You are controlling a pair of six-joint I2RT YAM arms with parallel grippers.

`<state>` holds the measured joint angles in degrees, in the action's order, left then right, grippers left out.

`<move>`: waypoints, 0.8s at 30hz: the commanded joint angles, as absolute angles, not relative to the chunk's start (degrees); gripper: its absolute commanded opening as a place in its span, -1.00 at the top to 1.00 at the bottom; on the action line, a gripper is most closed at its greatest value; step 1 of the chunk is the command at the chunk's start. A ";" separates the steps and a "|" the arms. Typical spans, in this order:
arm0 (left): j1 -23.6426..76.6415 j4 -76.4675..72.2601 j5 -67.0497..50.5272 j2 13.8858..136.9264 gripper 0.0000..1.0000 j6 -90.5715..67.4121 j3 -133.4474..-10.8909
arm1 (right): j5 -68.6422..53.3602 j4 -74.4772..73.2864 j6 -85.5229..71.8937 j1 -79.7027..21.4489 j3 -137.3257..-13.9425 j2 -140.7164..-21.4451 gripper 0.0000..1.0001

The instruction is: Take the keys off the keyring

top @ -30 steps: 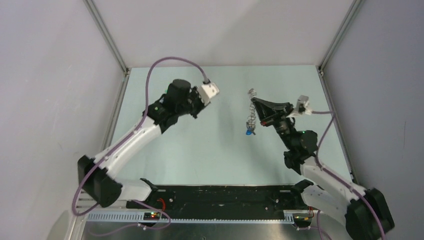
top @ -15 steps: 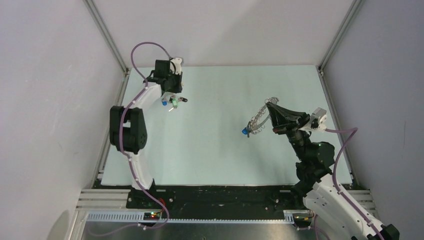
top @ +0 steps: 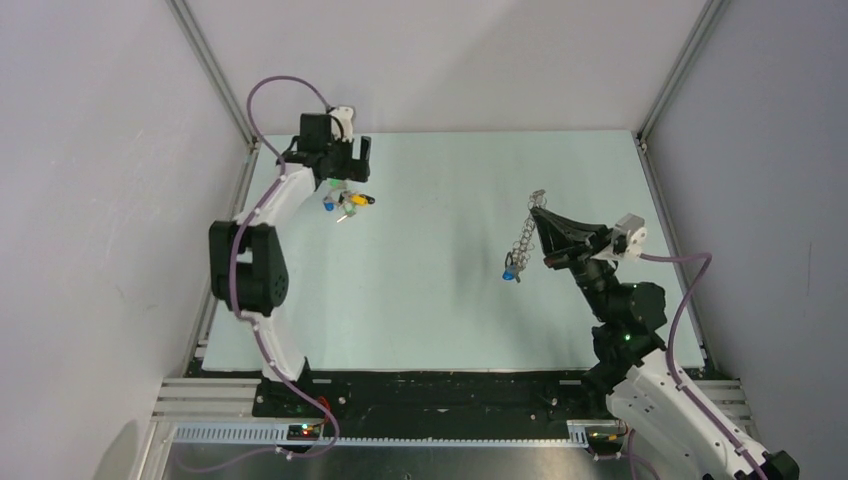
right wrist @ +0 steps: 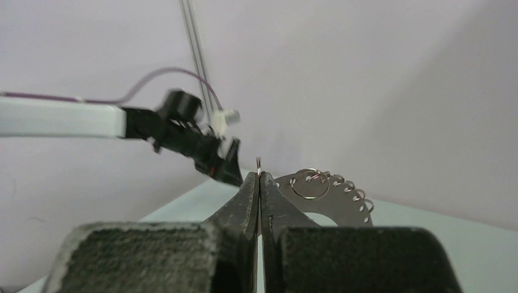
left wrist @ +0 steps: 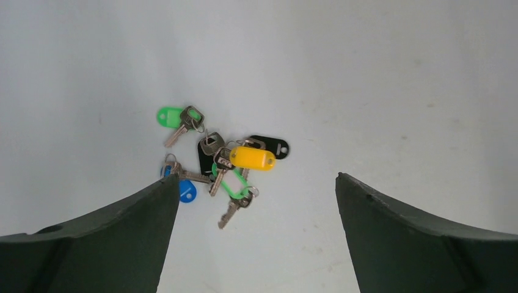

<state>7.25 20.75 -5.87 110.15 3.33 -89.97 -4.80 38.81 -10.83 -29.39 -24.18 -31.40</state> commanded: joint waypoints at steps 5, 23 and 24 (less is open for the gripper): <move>13.00 18.93 -13.86 82.38 -0.99 -3.09 -79.01 | -0.33 33.80 -4.93 -28.30 -30.25 -39.56 0.95; 16.88 18.92 -0.84 49.29 -0.99 -8.81 -53.88 | 7.63 24.70 -1.91 -22.93 -56.04 -71.70 -0.64; 16.88 19.06 -0.60 47.94 -0.99 -9.65 -53.48 | 7.78 22.68 -1.62 -22.87 -56.02 -71.00 -0.65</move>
<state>16.97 20.78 -6.26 52.77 -4.67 -53.93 5.26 25.04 -2.85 -23.09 -52.90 -74.35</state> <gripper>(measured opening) 0.995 0.806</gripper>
